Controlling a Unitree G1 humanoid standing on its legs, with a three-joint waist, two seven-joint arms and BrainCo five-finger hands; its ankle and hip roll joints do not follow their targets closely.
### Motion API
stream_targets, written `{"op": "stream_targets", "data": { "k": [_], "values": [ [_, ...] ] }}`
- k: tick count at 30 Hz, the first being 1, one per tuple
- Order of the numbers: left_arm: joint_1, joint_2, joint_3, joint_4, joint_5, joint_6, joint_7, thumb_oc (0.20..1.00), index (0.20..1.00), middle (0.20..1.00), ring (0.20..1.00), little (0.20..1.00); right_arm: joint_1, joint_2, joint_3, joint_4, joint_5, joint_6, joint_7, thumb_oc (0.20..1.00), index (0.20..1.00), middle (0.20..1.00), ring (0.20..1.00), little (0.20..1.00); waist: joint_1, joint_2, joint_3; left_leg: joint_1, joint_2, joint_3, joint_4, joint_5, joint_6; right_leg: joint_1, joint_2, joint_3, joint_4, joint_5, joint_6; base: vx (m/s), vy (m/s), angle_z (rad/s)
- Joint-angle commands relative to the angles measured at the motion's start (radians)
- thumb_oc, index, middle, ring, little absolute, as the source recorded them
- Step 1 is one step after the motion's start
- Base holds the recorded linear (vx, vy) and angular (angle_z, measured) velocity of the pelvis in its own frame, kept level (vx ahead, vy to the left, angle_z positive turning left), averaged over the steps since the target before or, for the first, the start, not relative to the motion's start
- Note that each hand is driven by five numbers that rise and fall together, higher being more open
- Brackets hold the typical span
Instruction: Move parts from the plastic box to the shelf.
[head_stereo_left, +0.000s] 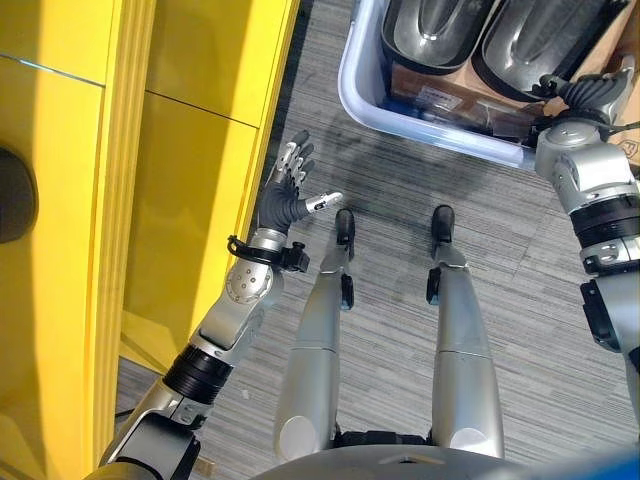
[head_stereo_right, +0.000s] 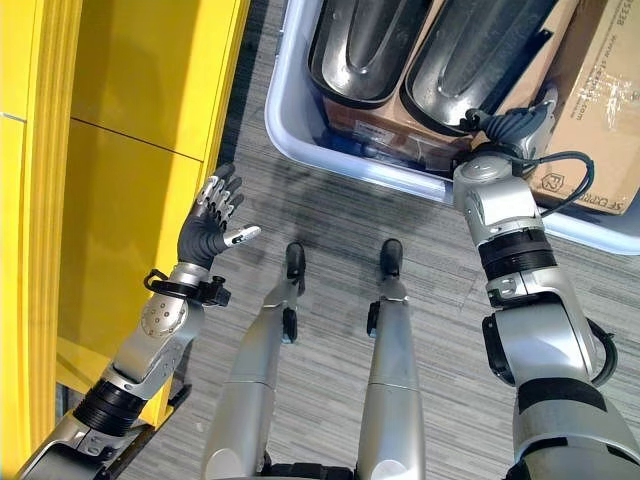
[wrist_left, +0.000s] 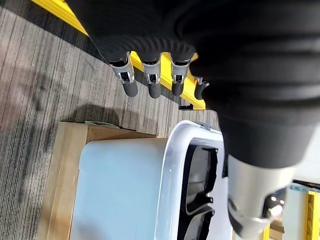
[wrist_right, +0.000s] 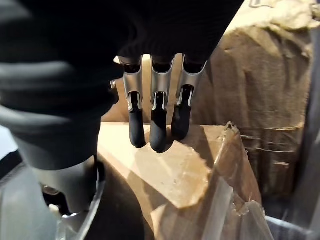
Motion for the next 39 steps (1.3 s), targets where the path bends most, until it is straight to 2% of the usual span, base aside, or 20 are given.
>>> {"op": "stream_targets", "data": {
  "k": [1, 11, 16, 21, 22, 23, 24, 26, 27, 30, 39],
  "values": [
    [0.009, 0.026, 0.017, -0.035, 0.003, -0.033, 0.014, 1.000, 1.000, 1.000, 1.000, 1.000, 0.031, 0.041, 0.040, 0.043, 0.116, 0.005, 0.038, 1.000, 1.000, 1.000, 1.000, 1.000, 0.041, 0.034, 0.035, -0.010, -0.017, 0.018, -0.003, -0.092, 0.040, 0.048, 0.021, 0.054, 0.003, -0.095, -0.009, 0.00, 0.000, 0.00],
    [0.009, 0.026, 0.002, -0.034, 0.002, -0.032, 0.011, 1.000, 1.000, 1.000, 1.000, 1.000, -0.025, 0.021, 0.070, 0.122, 0.150, 0.021, 0.027, 1.000, 1.000, 1.000, 1.000, 1.000, 0.061, 0.038, 0.035, -0.059, -0.021, 0.008, 0.027, -0.098, 0.045, 0.010, 0.012, 0.043, 0.019, -0.094, -0.006, 0.01, 0.003, 0.00],
    [0.012, 0.021, -0.009, -0.040, 0.002, -0.030, 0.010, 1.000, 1.000, 1.000, 1.000, 1.000, -0.050, 0.006, 0.099, 0.165, 0.082, 0.068, 0.028, 1.000, 1.000, 1.000, 1.000, 1.000, 0.068, 0.043, 0.035, -0.075, -0.021, 0.006, 0.035, -0.100, 0.045, -0.002, 0.007, 0.037, 0.021, -0.094, -0.005, 0.00, 0.000, 0.00],
    [0.025, 0.029, -0.025, -0.039, -0.007, -0.052, 0.004, 1.000, 1.000, 1.000, 1.000, 1.000, -0.087, -0.033, 0.159, 0.207, -0.080, 0.144, 0.046, 1.000, 1.000, 1.000, 1.000, 1.000, 0.075, 0.050, 0.035, -0.090, -0.019, 0.006, 0.048, -0.102, 0.043, -0.013, 0.000, 0.032, 0.026, -0.095, -0.004, 0.01, -0.001, 0.00],
    [0.036, 0.029, -0.031, -0.039, -0.006, -0.052, 0.004, 1.000, 1.000, 1.000, 1.000, 1.000, -0.080, -0.035, 0.167, 0.213, -0.080, 0.146, 0.051, 0.576, 0.576, 0.576, 0.576, 0.576, 0.075, 0.049, 0.035, -0.069, -0.020, 0.002, 0.053, -0.124, 0.039, 0.007, 0.000, 0.037, 0.032, -0.114, -0.001, 0.00, 0.000, 0.00],
    [0.028, 0.030, -0.027, -0.041, -0.005, -0.053, 0.006, 1.000, 1.000, 1.000, 1.000, 1.000, -0.093, -0.038, 0.170, 0.214, -0.079, 0.147, 0.053, 0.448, 0.448, 0.448, 0.448, 0.448, 0.077, 0.051, 0.035, -0.093, -0.019, 0.005, 0.048, -0.102, 0.043, -0.016, -0.001, 0.030, 0.027, -0.094, -0.003, 0.00, 0.000, 0.00],
    [0.032, 0.032, -0.031, -0.040, -0.003, -0.060, 0.006, 1.000, 1.000, 1.000, 1.000, 1.000, -0.099, -0.040, 0.178, 0.220, -0.078, 0.154, 0.064, 0.200, 0.200, 0.200, 0.200, 0.200, 0.078, 0.052, 0.035, -0.094, -0.019, 0.003, 0.050, -0.103, 0.042, -0.016, -0.002, 0.029, 0.027, -0.094, -0.003, -0.04, 0.002, 0.06],
    [0.036, 0.034, -0.033, -0.038, -0.009, -0.067, 0.000, 1.000, 1.000, 1.000, 1.000, 1.000, -0.106, -0.042, 0.193, 0.233, -0.088, 0.165, 0.068, 0.200, 0.200, 0.200, 0.200, 0.200, 0.081, 0.055, 0.035, -0.096, -0.017, 0.005, 0.049, -0.102, 0.042, -0.019, -0.004, 0.027, 0.026, -0.093, -0.002, 0.02, -0.007, 0.09],
    [0.051, 0.035, -0.044, -0.038, -0.009, -0.070, -0.004, 1.000, 1.000, 1.000, 1.000, 1.000, -0.097, -0.042, 0.207, 0.246, -0.106, 0.172, 0.077, 0.200, 0.200, 0.200, 0.200, 0.200, 0.082, 0.055, 0.035, -0.066, -0.019, 0.000, 0.054, -0.129, 0.037, 0.011, -0.006, 0.033, 0.031, -0.118, 0.001, 0.05, -0.009, 0.05],
    [0.059, 0.034, -0.050, -0.030, -0.017, -0.089, -0.012, 1.000, 1.000, 1.000, 1.000, 1.000, -0.107, -0.042, 0.233, 0.270, -0.122, 0.194, 0.093, 0.200, 0.200, 0.200, 0.200, 0.200, 0.085, 0.061, 0.035, -0.065, -0.018, 0.000, 0.053, -0.128, 0.036, 0.009, -0.008, 0.032, 0.032, -0.117, 0.001, 0.02, -0.002, 0.00],
    [0.068, 0.049, -0.059, -0.033, -0.026, -0.101, -0.020, 1.000, 1.000, 1.000, 1.000, 1.000, -0.136, -0.045, 0.269, 0.347, -0.121, 0.170, 0.076, 0.200, 0.200, 0.200, 0.200, 0.200, 0.097, 0.076, 0.035, -0.068, -0.019, -0.004, 0.057, -0.130, 0.035, 0.005, -0.017, 0.027, 0.036, -0.118, 0.003, 0.00, 0.000, 0.00]
  ]
}}
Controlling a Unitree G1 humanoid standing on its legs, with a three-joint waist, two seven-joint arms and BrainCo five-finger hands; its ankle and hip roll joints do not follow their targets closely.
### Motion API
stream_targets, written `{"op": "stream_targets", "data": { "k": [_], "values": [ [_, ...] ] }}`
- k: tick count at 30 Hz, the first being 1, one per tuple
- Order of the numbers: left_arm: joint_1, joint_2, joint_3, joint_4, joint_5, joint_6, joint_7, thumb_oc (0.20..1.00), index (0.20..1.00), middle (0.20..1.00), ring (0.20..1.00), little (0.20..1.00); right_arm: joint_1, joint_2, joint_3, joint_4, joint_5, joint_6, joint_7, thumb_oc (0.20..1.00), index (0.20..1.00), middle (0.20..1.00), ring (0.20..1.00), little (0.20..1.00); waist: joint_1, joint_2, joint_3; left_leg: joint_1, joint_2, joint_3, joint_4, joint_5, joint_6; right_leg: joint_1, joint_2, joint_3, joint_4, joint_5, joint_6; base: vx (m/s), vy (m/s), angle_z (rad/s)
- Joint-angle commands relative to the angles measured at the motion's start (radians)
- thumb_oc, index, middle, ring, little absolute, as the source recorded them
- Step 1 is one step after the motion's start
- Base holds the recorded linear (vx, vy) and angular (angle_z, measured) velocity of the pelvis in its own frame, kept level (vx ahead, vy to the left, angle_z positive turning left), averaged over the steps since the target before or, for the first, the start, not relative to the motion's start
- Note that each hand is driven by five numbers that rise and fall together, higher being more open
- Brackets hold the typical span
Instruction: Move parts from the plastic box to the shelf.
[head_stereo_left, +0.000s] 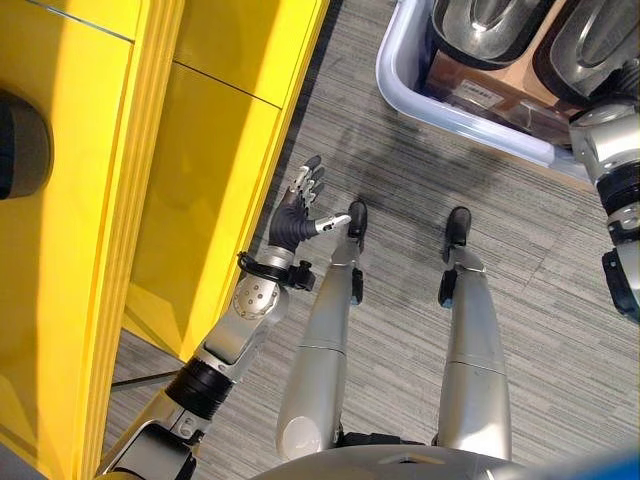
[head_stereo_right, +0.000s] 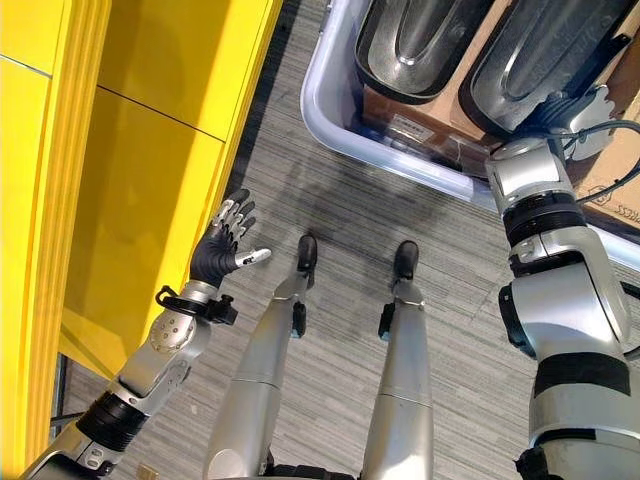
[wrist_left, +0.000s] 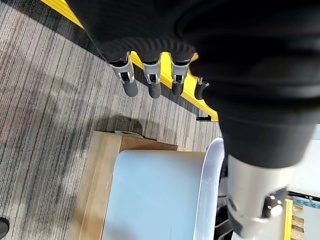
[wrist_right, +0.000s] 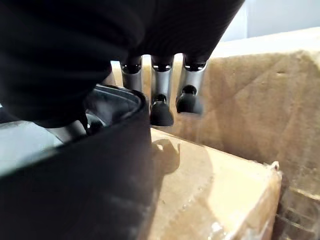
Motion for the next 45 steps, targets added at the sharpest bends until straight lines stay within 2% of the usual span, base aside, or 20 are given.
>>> {"op": "stream_targets", "data": {
  "k": [1, 6, 11, 12, 13, 14, 15, 16, 19, 20, 21, 22, 23, 26, 31, 35, 37, 39, 41, 45],
  "values": [
    [0.016, 0.039, 0.017, -0.058, -0.022, -0.071, -0.013, 1.000, 1.000, 1.000, 1.000, 1.000, 0.076, 0.031, 0.033, 0.030, 0.036, 0.033, 0.060, 0.200, 0.200, 0.200, 0.200, 0.200, 0.018, 0.053, 0.065, 0.016, -0.012, 0.023, 0.019, -0.130, 0.038, 0.081, -0.002, 0.044, -0.017, -0.110, 0.004, 0.00, 0.000, 0.00],
    [0.027, 0.046, 0.018, -0.067, -0.019, -0.081, -0.025, 1.000, 1.000, 1.000, 1.000, 1.000, 0.075, 0.030, 0.035, 0.040, 0.042, 0.013, 0.054, 0.200, 0.200, 0.200, 0.200, 0.200, 0.021, 0.058, 0.065, 0.022, -0.010, 0.026, 0.019, -0.132, 0.037, 0.086, -0.006, 0.043, -0.019, -0.111, 0.003, -0.01, -0.006, 0.00],
    [0.053, 0.059, 0.025, -0.080, -0.015, -0.102, -0.053, 1.000, 1.000, 1.000, 1.000, 1.000, 0.104, 0.041, 0.014, 0.014, 0.027, -0.068, 0.008, 0.200, 0.200, 0.200, 0.200, 0.200, 0.019, 0.053, 0.065, 0.062, -0.003, 0.030, 0.001, -0.132, 0.034, 0.130, -0.010, 0.038, -0.045, -0.104, 0.004, -0.05, -0.046, 0.00],
    [0.042, 0.062, 0.036, -0.083, -0.016, -0.103, -0.056, 1.000, 1.000, 1.000, 1.000, 1.000, 0.089, 0.041, 0.009, 0.005, 0.023, -0.083, -0.009, 0.200, 0.200, 0.200, 0.200, 0.200, 0.019, 0.051, 0.065, 0.035, 0.000, 0.034, -0.009, -0.101, 0.039, 0.106, -0.010, 0.032, -0.059, -0.074, 0.001, -0.09, -0.035, 0.01],
    [0.047, 0.064, 0.038, -0.085, -0.017, -0.104, -0.060, 1.000, 1.000, 1.000, 1.000, 1.000, 0.093, 0.044, 0.001, -0.003, 0.026, -0.102, -0.026, 0.200, 0.200, 0.200, 0.200, 0.200, 0.018, 0.049, 0.065, 0.044, 0.002, 0.035, -0.012, -0.101, 0.038, 0.114, -0.009, 0.032, -0.062, -0.073, 0.001, -0.06, -0.069, 0.02],
    [0.070, 0.066, 0.033, -0.091, -0.012, -0.109, -0.071, 1.000, 1.000, 1.000, 1.000, 1.000, 0.123, 0.052, -0.027, -0.034, 0.046, -0.205, -0.107, 0.200, 0.200, 0.200, 0.200, 0.200, 0.011, 0.042, 0.065, 0.097, 0.007, 0.036, -0.011, -0.132, 0.032, 0.168, -0.007, 0.038, -0.062, -0.099, 0.003, -0.05, -0.054, 0.01],
    [0.059, 0.068, 0.040, -0.093, -0.011, -0.110, -0.070, 1.000, 1.000, 1.000, 1.000, 1.000, 0.111, 0.050, -0.028, -0.036, 0.047, -0.207, -0.109, 0.200, 0.200, 0.200, 0.200, 0.200, 0.012, 0.042, 0.065, 0.069, 0.008, 0.039, -0.018, -0.103, 0.037, 0.142, -0.007, 0.032, -0.071, -0.072, 0.000, -0.06, -0.058, -0.01],
    [0.064, 0.072, 0.043, -0.103, -0.013, -0.104, -0.071, 1.000, 1.000, 1.000, 1.000, 1.000, 0.122, 0.053, -0.060, -0.072, 0.062, -0.278, -0.154, 0.200, 0.200, 0.200, 0.200, 0.200, 0.008, 0.036, 0.065, 0.093, 0.011, 0.040, -0.024, -0.105, 0.035, 0.165, -0.008, 0.034, -0.082, -0.071, 0.001, -0.09, -0.019, -0.04],
    [0.077, 0.079, 0.052, -0.115, -0.015, -0.098, -0.071, 1.000, 1.000, 1.000, 1.000, 1.000, 0.175, 0.067, -0.144, -0.165, 0.082, -0.383, -0.192, 0.200, 0.200, 0.200, 0.200, 0.200, -0.009, 0.019, 0.065, 0.153, 0.021, 0.050, -0.043, -0.111, 0.036, 0.222, -0.009, 0.038, -0.113, -0.065, 0.006, -0.04, -0.029, -0.10],
    [0.088, 0.079, 0.060, -0.124, -0.017, -0.099, -0.070, 1.000, 1.000, 1.000, 1.000, 1.000, 0.224, 0.080, -0.202, -0.257, 0.070, -0.463, -0.208, 0.200, 0.200, 0.200, 0.200, 0.200, -0.024, 0.008, 0.065, 0.199, 0.028, 0.056, -0.057, -0.115, 0.035, 0.259, -0.007, 0.046, -0.126, -0.063, 0.010, -0.05, -0.003, -0.14],
    [0.093, 0.073, 0.067, -0.136, -0.023, -0.098, -0.076, 1.000, 1.000, 1.000, 1.000, 1.000, 0.264, 0.097, -0.250, -0.349, 0.031, -0.496, -0.234, 0.200, 0.200, 0.200, 0.200, 0.200, -0.038, 0.002, 0.065, 0.251, 0.035, 0.067, -0.079, -0.114, 0.034, 0.302, -0.007, 0.055, -0.143, -0.062, 0.012, -0.04, 0.006, -0.16],
    [0.094, 0.074, 0.066, -0.138, -0.024, -0.097, -0.076, 1.000, 1.000, 1.000, 1.000, 1.000, 0.270, 0.098, -0.255, -0.355, 0.025, -0.499, -0.234, 0.200, 0.200, 0.200, 0.200, 0.200, -0.039, 0.001, 0.065, 0.257, 0.035, 0.067, -0.082, -0.114, 0.034, 0.307, -0.007, 0.056, -0.145, -0.063, 0.012, -0.03, 0.014, -0.19],
    [0.096, 0.074, 0.067, -0.143, -0.028, -0.097, -0.073, 1.000, 1.000, 1.000, 1.000, 1.000, 0.285, 0.103, -0.273, -0.388, -0.045, -0.520, -0.242, 0.200, 0.200, 0.200, 0.200, 0.200, -0.045, -0.002, 0.065, 0.284, 0.037, 0.069, -0.092, -0.114, 0.034, 0.332, -0.007, 0.058, -0.151, -0.064, 0.013, -0.02, -0.014, -0.28],
    [0.096, 0.082, 0.071, -0.136, -0.031, -0.088, -0.074, 1.000, 1.000, 1.000, 1.000, 1.000, 0.312, 0.105, -0.353, -0.520, -0.115, -0.536, -0.302, 0.200, 0.200, 0.200, 0.200, 0.200, -0.057, -0.023, 0.065, 0.403, 0.043, 0.070, -0.137, -0.116, 0.031, 0.444, -0.009, 0.056, -0.183, -0.071, 0.018, -0.03, -0.055, -0.11],
    [0.099, 0.097, 0.076, -0.144, -0.037, -0.078, -0.094, 1.000, 1.000, 1.000, 1.000, 1.000, 0.319, 0.084, -0.415, -0.586, -0.138, -0.545, -0.323, 0.200, 0.200, 0.200, 0.200, 0.200, -0.058, -0.041, 0.065, 0.509, 0.051, 0.073, -0.181, -0.108, 0.027, 0.554, -0.012, 0.052, -0.223, -0.068, 0.026, -0.04, -0.043, -0.03],
    [0.112, 0.107, 0.074, -0.140, -0.046, -0.086, -0.097, 1.000, 1.000, 1.000, 1.000, 1.000, 0.330, 0.073, -0.445, -0.604, -0.137, -0.568, -0.312, 0.200, 0.200, 0.200, 0.200, 0.200, -0.060, -0.048, 0.065, 0.579, 0.054, 0.075, -0.209, -0.108, 0.024, 0.626, -0.011, 0.050, -0.250, -0.072, 0.031, 0.00, -0.006, -0.04],
    [0.123, 0.117, 0.079, -0.140, -0.049, -0.096, -0.107, 1.000, 1.000, 1.000, 1.000, 1.000, 0.345, 0.060, -0.466, -0.616, -0.144, -0.585, -0.275, 0.200, 0.200, 0.200, 0.200, 0.200, -0.060, -0.055, 0.065, 0.639, 0.059, 0.076, -0.237, -0.106, 0.021, 0.690, -0.010, 0.046, -0.282, -0.071, 0.034, 0.00, -0.003, -0.04],
    [0.141, 0.121, 0.093, -0.141, -0.050, -0.106, -0.121, 1.000, 1.000, 1.000, 1.000, 1.000, 0.385, 0.049, -0.483, -0.636, -0.172, -0.586, -0.188, 0.200, 0.200, 0.200, 0.200, 0.200, -0.060, -0.063, 0.051, 0.699, 0.065, 0.079, -0.279, -0.104, 0.018, 0.754, -0.006, 0.041, -0.321, -0.067, 0.039, 0.02, 0.009, -0.01],
    [0.161, 0.114, 0.106, -0.136, -0.054, -0.088, -0.137, 1.000, 1.000, 1.000, 1.000, 1.000, 0.440, 0.054, -0.478, -0.662, -0.189, -0.575, -0.103, 0.200, 0.200, 0.200, 0.200, 0.200, -0.059, -0.074, 0.016, 0.744, 0.072, 0.083, -0.319, -0.099, 0.018, 0.798, -0.003, 0.037, -0.357, -0.058, 0.044, 0.08, 0.022, -0.02],
    [0.218, 0.093, 0.138, -0.127, -0.081, -0.069, -0.162, 1.000, 1.000, 1.000, 1.000, 1.000, 0.613, 0.086, -0.452, -0.782, -0.148, -0.589, 0.075, 0.200, 0.200, 0.200, 0.200, 0.200, -0.066, -0.105, -0.056, 0.834, 0.086, 0.087, -0.399, -0.081, 0.017, 0.885, 0.003, 0.031, -0.432, -0.031, 0.053, 0.14, 0.039, 0.00]
  ]
}}
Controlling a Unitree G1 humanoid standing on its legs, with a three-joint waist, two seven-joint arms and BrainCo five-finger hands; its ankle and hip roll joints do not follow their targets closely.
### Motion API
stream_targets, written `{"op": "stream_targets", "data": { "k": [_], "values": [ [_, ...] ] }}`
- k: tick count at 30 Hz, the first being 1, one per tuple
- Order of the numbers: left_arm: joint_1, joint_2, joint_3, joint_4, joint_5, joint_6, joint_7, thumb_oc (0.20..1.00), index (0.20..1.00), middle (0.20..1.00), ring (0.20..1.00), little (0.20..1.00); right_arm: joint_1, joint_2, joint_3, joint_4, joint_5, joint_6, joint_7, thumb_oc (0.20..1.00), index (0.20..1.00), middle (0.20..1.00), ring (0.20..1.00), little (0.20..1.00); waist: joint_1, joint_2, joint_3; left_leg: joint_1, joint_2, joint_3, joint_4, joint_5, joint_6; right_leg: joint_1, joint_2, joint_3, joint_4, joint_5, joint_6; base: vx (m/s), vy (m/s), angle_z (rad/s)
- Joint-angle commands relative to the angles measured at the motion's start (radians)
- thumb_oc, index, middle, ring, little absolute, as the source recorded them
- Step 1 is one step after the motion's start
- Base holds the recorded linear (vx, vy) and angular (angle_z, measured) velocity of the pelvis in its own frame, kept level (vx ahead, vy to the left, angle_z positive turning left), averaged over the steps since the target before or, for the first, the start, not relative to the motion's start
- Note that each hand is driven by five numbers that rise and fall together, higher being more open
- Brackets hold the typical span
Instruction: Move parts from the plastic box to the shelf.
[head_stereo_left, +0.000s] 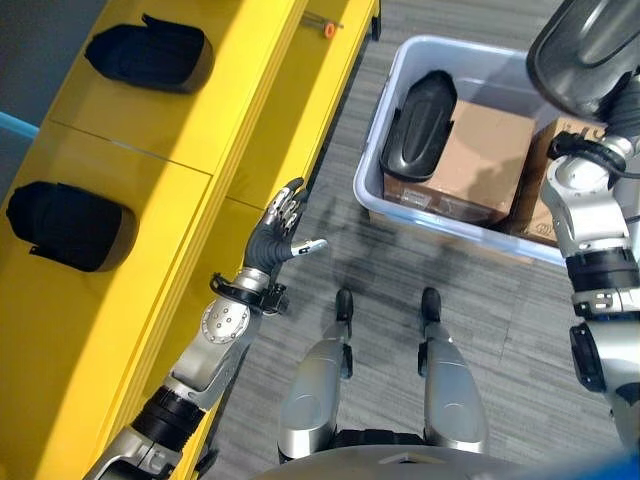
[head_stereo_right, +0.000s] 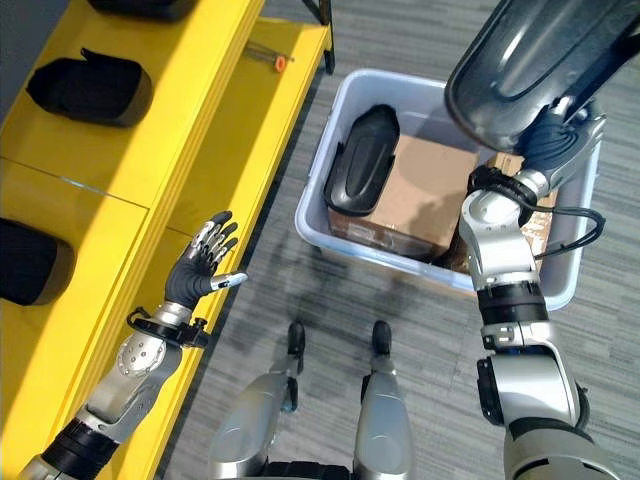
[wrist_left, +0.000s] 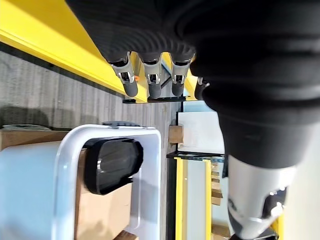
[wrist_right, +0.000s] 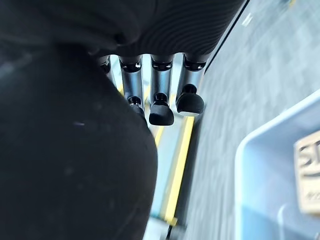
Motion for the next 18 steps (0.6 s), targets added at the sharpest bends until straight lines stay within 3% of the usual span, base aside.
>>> {"op": "stream_targets", "data": {
  "k": [1, 10, 18],
  "values": [
    [0.064, 0.007, 0.054, -0.065, -0.038, -0.032, -0.042, 1.000, 1.000, 1.000, 1.000, 1.000, 0.068, -0.035, 0.027, -0.125, -0.039, -0.088, 0.167, 0.200, 0.200, 0.200, 0.200, 0.200, 0.002, -0.055, -0.122, -0.008, 0.048, 0.022, 0.023, -0.125, 0.002, 0.045, -0.025, 0.025, 0.045, -0.137, 0.030, 0.10, 0.077, 0.01],
    [0.130, -0.038, 0.127, -0.062, 0.014, 0.004, -0.091, 1.000, 1.000, 1.000, 1.000, 1.000, 0.379, 0.020, 0.081, -0.397, 0.091, -0.176, 0.412, 0.200, 0.200, 0.200, 0.200, 0.200, -0.019, -0.102, -0.198, 0.063, 0.031, 0.036, 0.037, -0.160, 0.023, 0.107, -0.024, 0.037, 0.015, -0.113, 0.041, 0.12, 0.144, 0.00],
    [0.123, -0.035, 0.125, -0.074, 0.061, -0.011, -0.090, 1.000, 1.000, 1.000, 1.000, 1.000, 0.435, 0.090, 0.187, -0.477, 0.116, -0.231, 0.489, 0.200, 0.200, 0.200, 0.200, 0.200, -0.005, -0.123, -0.232, 0.117, -0.017, 0.052, 0.024, -0.201, 0.065, 0.120, -0.077, 0.033, -0.075, -0.003, 0.107, 0.08, 0.210, 0.02]
  ]
}}
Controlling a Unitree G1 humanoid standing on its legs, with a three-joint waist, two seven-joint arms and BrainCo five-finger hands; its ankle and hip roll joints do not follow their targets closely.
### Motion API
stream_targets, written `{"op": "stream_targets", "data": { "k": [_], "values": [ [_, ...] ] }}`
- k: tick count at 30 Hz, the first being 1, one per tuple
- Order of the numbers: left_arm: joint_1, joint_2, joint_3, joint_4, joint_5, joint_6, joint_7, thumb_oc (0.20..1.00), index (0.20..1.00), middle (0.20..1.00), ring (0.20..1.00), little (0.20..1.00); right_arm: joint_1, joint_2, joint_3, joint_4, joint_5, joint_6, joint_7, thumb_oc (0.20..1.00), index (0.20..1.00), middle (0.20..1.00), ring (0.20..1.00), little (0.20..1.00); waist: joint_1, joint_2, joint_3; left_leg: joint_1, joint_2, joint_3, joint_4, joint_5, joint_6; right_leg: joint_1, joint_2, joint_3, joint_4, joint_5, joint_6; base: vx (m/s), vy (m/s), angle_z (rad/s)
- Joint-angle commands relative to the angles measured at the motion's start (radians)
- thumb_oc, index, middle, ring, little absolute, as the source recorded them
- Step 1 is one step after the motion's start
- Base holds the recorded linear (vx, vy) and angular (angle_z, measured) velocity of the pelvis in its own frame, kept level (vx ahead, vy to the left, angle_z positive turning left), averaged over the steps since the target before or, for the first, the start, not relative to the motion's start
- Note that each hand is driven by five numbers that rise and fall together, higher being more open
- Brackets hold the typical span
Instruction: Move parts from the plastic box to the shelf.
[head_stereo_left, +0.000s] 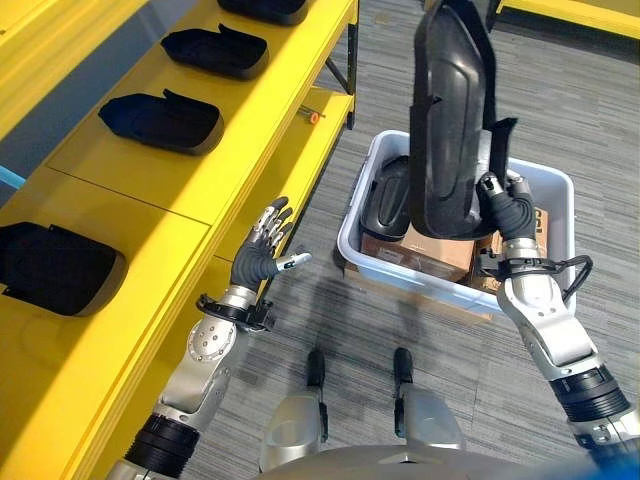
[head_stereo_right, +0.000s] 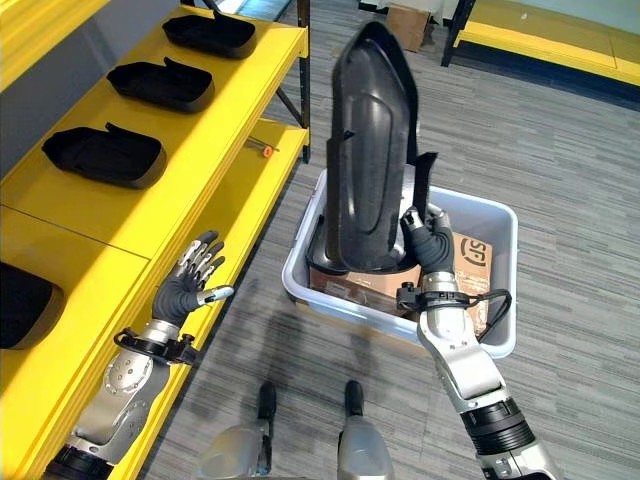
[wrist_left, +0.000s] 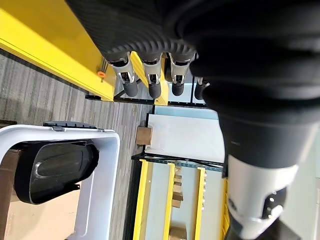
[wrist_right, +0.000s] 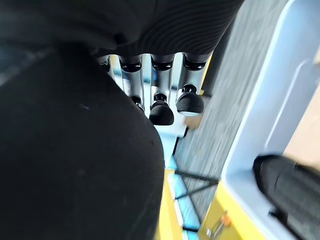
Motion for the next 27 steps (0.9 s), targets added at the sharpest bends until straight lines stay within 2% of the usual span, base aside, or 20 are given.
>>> {"op": "stream_targets", "data": {
  "k": [1, 4, 5, 6, 8, 10, 13, 14, 15, 16, 17, 21, 26, 27],
  "values": [
    [0.018, 0.017, 0.024, -0.061, 0.038, -0.052, -0.005, 1.000, 1.000, 1.000, 1.000, 1.000, -0.075, -0.003, 0.003, -0.048, 0.017, -0.109, 0.018, 0.200, 0.200, 0.200, 0.200, 0.200, 0.013, 0.006, -0.048, 0.023, 0.000, 0.044, 0.060, -0.169, 0.057, -0.002, -0.057, 0.029, -0.022, 0.029, 0.089, 0.06, 0.202, 0.02],
    [0.039, 0.014, 0.028, -0.061, 0.056, -0.052, 0.020, 1.000, 1.000, 1.000, 1.000, 1.000, -0.083, 0.021, 0.027, -0.046, 0.015, -0.116, 0.042, 0.200, 0.200, 0.200, 0.200, 0.200, 0.034, -0.002, -0.054, 0.044, -0.018, 0.061, 0.069, -0.193, 0.067, -0.022, -0.070, -0.018, -0.035, 0.080, 0.094, 0.04, 0.145, -0.09],
    [0.043, 0.014, 0.028, -0.061, 0.060, -0.054, 0.022, 1.000, 1.000, 1.000, 1.000, 1.000, -0.084, 0.026, 0.030, -0.046, 0.013, -0.119, 0.044, 0.200, 0.200, 0.200, 0.200, 0.200, 0.037, -0.002, -0.054, 0.048, -0.019, 0.062, 0.070, -0.197, 0.069, -0.031, -0.071, -0.022, -0.026, 0.085, 0.092, 0.02, 0.101, -0.23],
    [0.051, 0.017, 0.022, -0.058, 0.073, -0.054, 0.024, 1.000, 1.000, 1.000, 1.000, 1.000, -0.084, 0.034, 0.036, -0.046, 0.020, -0.116, 0.042, 0.200, 0.200, 0.200, 0.200, 0.200, 0.036, 0.001, -0.056, 0.054, -0.026, 0.052, 0.076, -0.207, 0.083, -0.047, -0.053, 0.009, 0.025, 0.065, 0.086, 0.03, 0.078, -0.25],
    [0.047, 0.018, 0.010, -0.052, 0.067, -0.044, 0.000, 1.000, 1.000, 1.000, 1.000, 1.000, -0.070, 0.031, 0.032, -0.069, 0.010, -0.099, 0.006, 0.200, 0.200, 0.200, 0.200, 0.200, 0.019, 0.012, -0.063, 0.046, -0.038, 0.013, 0.084, -0.201, 0.102, -0.040, 0.036, 0.090, 0.132, -0.018, 0.067, 0.02, 0.078, -0.05],
    [0.043, 0.018, 0.006, -0.054, 0.065, -0.035, 0.000, 1.000, 1.000, 1.000, 1.000, 1.000, -0.043, 0.027, 0.032, -0.091, -0.005, -0.093, 0.004, 0.200, 0.200, 0.200, 0.200, 0.200, 0.005, 0.022, -0.066, 0.040, -0.051, -0.019, 0.086, -0.193, 0.114, -0.056, 0.105, 0.124, 0.240, -0.059, 0.045, -0.04, 0.085, 0.54],
    [0.036, 0.011, 0.016, -0.056, 0.044, -0.010, -0.019, 1.000, 1.000, 1.000, 1.000, 1.000, -0.011, 0.022, 0.034, -0.122, -0.020, -0.087, 0.007, 0.200, 0.200, 0.200, 0.200, 0.200, -0.005, 0.016, -0.072, 0.032, -0.082, -0.053, 0.089, -0.192, 0.128, -0.049, 0.181, 0.164, 0.297, -0.097, 0.014, -0.05, 0.049, 0.68],
    [0.028, 0.006, 0.024, -0.057, 0.032, 0.003, -0.045, 1.000, 1.000, 1.000, 1.000, 1.000, -0.005, 0.020, 0.035, -0.137, -0.019, -0.072, 0.001, 0.200, 0.200, 0.200, 0.200, 0.200, -0.011, 0.014, -0.075, 0.028, -0.096, -0.074, 0.086, -0.186, 0.131, -0.052, 0.221, 0.181, 0.341, -0.112, 0.000, -0.11, 0.039, 0.34],
    [0.019, 0.003, 0.028, -0.057, 0.021, 0.016, -0.059, 1.000, 1.000, 1.000, 1.000, 1.000, -0.007, 0.020, 0.037, -0.136, -0.027, -0.069, 0.003, 0.200, 0.200, 0.200, 0.200, 0.200, -0.013, 0.013, -0.074, 0.020, -0.106, -0.088, 0.085, -0.179, 0.132, -0.057, 0.240, 0.188, 0.352, -0.124, -0.012, -0.20, -0.028, 0.75],
    [0.010, -0.005, 0.027, -0.044, 0.018, 0.035, -0.085, 1.000, 1.000, 1.000, 1.000, 1.000, -0.011, 0.024, 0.045, -0.114, -0.031, -0.083, 0.013, 0.200, 0.200, 0.200, 0.200, 0.200, -0.007, 0.009, -0.064, 0.003, -0.132, -0.133, 0.084, -0.162, 0.131, -0.047, 0.264, 0.182, 0.304, -0.147, -0.042, -0.29, -0.090, 0.81],
    [0.013, -0.014, 0.030, -0.040, -0.013, 0.045, -0.097, 1.000, 1.000, 1.000, 1.000, 1.000, -0.014, 0.019, 0.046, -0.111, -0.027, -0.089, 0.018, 0.200, 0.200, 0.200, 0.200, 0.200, -0.001, 0.009, -0.057, 0.001, -0.135, -0.156, 0.063, -0.141, 0.124, -0.028, 0.276, 0.183, 0.247, -0.156, -0.056, -0.26, -0.106, 0.84],
    [0.000, -0.022, 0.018, -0.038, 0.002, 0.040, -0.095, 1.000, 1.000, 1.000, 1.000, 1.000, -0.038, 0.016, 0.048, -0.092, -0.020, -0.103, 0.009, 0.200, 0.200, 0.200, 0.200, 0.200, 0.009, 0.013, -0.044, -0.015, -0.127, -0.187, 0.028, -0.097, 0.103, -0.003, 0.284, 0.192, 0.175, -0.162, -0.065, -0.19, -0.065, 0.12],
    [0.005, -0.026, 0.011, -0.025, 0.000, 0.024, -0.055, 1.000, 1.000, 1.000, 1.000, 1.000, -0.073, 0.031, 0.049, -0.054, 0.021, -0.104, 0.002, 0.200, 0.200, 0.200, 0.200, 0.200, 0.024, 0.018, -0.025, -0.052, -0.121, -0.208, 0.011, -0.048, 0.076, 0.024, 0.294, 0.179, 0.143, -0.169, -0.084, -0.19, -0.028, 0.09],
    [0.007, -0.029, 0.011, -0.020, 0.014, 0.015, -0.065, 1.000, 1.000, 1.000, 1.000, 1.000, -0.064, 0.034, 0.041, -0.051, 0.013, -0.117, -0.005, 0.200, 0.200, 0.200, 0.200, 0.200, 0.020, 0.027, -0.013, -0.086, -0.120, -0.148, 0.028, -0.041, 0.068, 0.037, 0.289, 0.165, 0.125, -0.169, -0.090, -0.29, -0.005, 0.52]
  ]
}}
